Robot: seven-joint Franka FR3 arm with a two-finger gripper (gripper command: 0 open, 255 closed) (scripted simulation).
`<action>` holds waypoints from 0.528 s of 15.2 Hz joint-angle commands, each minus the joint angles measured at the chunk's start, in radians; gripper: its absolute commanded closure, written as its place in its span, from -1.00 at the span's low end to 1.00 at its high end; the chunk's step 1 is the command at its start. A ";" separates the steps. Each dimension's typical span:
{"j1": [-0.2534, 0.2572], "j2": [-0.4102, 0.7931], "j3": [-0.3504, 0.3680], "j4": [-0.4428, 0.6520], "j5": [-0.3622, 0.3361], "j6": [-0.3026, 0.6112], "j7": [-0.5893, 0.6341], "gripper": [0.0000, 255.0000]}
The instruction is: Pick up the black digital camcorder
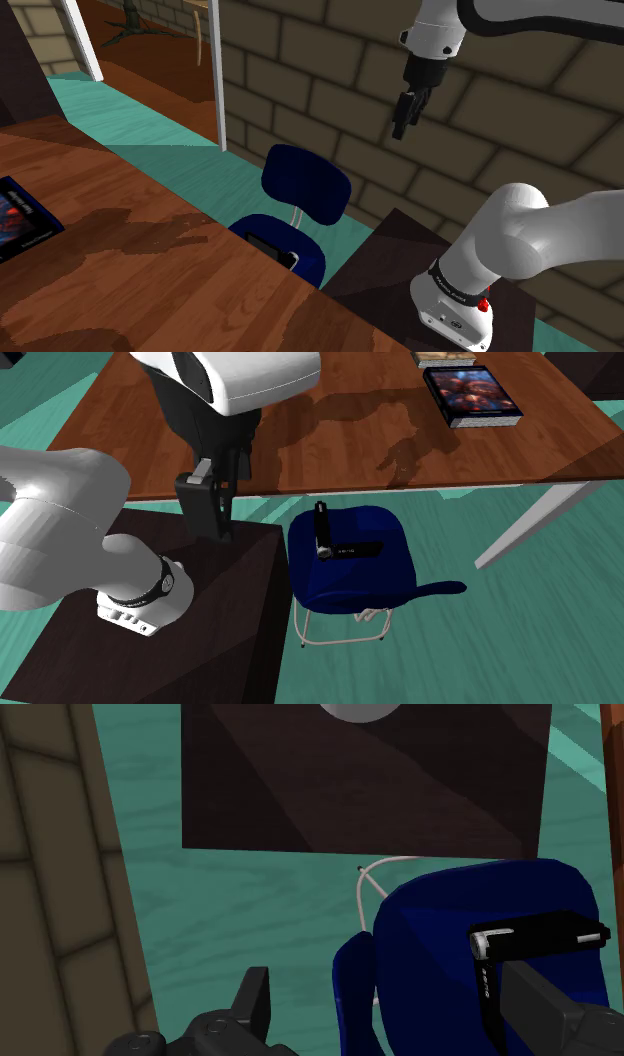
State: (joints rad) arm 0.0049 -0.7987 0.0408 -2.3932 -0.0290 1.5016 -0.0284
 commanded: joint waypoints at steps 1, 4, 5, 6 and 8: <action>0.000 0.000 0.000 0.000 0.000 0.000 0.000 -1.00; 0.014 0.041 0.025 -0.058 0.020 0.102 0.022 -1.00; 0.019 0.058 0.034 -0.075 0.026 0.136 0.029 -1.00; 0.023 0.076 0.043 -0.091 0.032 0.171 0.036 -1.00; 0.032 0.117 0.061 -0.118 0.043 0.242 0.051 -1.00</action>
State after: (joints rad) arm 0.0329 -0.7049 0.0932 -2.5031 0.0087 1.7086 0.0156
